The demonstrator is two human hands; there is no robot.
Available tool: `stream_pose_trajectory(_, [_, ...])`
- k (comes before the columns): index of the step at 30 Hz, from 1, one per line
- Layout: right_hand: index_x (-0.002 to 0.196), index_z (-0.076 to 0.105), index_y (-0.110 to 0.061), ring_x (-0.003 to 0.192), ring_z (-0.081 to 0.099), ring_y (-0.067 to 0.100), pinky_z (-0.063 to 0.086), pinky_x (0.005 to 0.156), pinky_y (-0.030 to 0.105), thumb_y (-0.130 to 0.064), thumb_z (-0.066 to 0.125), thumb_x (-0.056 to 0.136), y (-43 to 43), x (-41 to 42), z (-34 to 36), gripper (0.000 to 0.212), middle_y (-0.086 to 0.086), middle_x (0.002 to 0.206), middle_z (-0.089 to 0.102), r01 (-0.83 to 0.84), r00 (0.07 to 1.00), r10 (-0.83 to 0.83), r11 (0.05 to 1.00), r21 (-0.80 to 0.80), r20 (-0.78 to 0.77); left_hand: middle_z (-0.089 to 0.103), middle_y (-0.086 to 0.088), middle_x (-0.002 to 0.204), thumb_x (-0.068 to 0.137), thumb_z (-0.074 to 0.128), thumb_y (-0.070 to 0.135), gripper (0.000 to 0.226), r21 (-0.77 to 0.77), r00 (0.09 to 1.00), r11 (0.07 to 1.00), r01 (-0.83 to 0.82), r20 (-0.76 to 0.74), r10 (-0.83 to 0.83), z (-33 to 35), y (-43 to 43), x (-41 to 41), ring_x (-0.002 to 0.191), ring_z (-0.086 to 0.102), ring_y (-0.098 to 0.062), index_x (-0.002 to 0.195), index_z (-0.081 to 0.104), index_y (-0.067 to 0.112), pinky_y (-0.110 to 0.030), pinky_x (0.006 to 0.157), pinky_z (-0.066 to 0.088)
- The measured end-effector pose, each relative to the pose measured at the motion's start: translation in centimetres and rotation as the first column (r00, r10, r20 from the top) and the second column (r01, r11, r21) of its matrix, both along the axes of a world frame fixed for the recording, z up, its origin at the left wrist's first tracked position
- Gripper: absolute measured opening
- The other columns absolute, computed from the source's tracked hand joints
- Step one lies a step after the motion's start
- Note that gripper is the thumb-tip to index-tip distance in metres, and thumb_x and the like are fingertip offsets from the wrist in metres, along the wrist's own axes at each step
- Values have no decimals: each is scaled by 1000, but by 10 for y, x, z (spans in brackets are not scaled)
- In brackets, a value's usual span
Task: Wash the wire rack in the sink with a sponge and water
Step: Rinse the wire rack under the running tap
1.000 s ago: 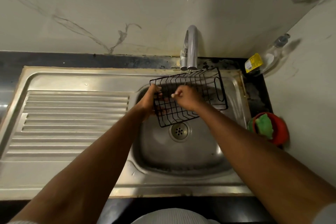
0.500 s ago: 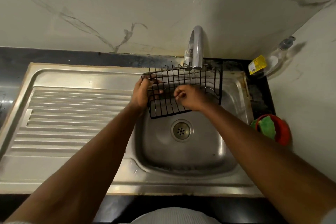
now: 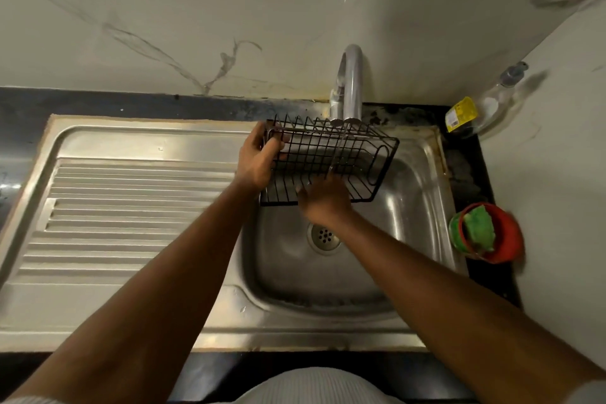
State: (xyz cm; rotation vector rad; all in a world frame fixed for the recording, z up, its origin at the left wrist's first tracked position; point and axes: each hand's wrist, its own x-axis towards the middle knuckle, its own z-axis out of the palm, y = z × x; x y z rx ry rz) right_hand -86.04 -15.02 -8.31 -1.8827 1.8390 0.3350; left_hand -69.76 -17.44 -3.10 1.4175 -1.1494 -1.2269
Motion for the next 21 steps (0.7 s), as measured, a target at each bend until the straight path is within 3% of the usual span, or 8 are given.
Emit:
stream_pose_trajectory(3, [155,35,-13,152,20,41,20,122,57,-72,11,98,22,25,3,85,22,162,29,-27,983,39,997,-71,179,69,-19,112,89,59,42,47,-7,999,1000,-23,-37,22,0,0,-1,106,67,-38,119,62,5,-47,90,62])
stream_pose_trajectory(6, [157,33,-19,151,30,28,22,124,54,-70,15,102,38,40,13,77,10,161,39,-277,860,357,926,-255,364,70,-15,119,92,54,37,44,42,996,998,-44,-80,47,0,-1,-4,108,70,-27,124,61,7,-36,83,61])
stream_pose_trajectory(10, [160,33,-16,154,26,23,25,125,45,-57,36,106,30,8,8,68,7,166,34,-510,745,615,774,-375,258,70,-20,121,93,52,26,40,59,989,997,-59,-129,66,1,-4,-4,107,70,-31,123,60,2,-46,86,63])
stream_pose_trajectory(12, [160,34,-22,152,31,22,30,122,45,-54,44,103,19,-20,-1,65,4,166,35,-578,707,684,707,-408,182,69,-22,124,96,52,25,41,102,978,992,-71,-188,89,-1,0,-5,103,73,-31,127,56,-1,-44,82,63])
stream_pose_trajectory(15, [163,18,-35,152,32,24,32,121,46,-59,43,100,10,-68,-10,72,-3,167,32,-421,856,487,853,-309,177,68,-23,126,106,48,21,33,132,970,987,-88,-213,115,-8,3,-2,99,74,-26,131,54,0,-34,76,62])
stream_pose_trajectory(19, [157,37,-14,148,39,28,32,121,39,-31,65,91,15,-112,-21,74,10,158,45,-239,966,257,910,-338,9,68,-19,127,107,49,29,32,136,987,991,-2,-159,23,-9,2,0,112,70,-33,131,57,9,-38,85,63])
stream_pose_trajectory(21, [151,45,-10,141,45,32,36,119,43,-39,67,87,23,-92,-21,73,13,150,53,-199,979,200,927,-318,-29,68,-18,126,103,50,37,35,174,989,985,2,-147,24,-4,2,-5,110,70,-35,126,59,13,-36,81,61])
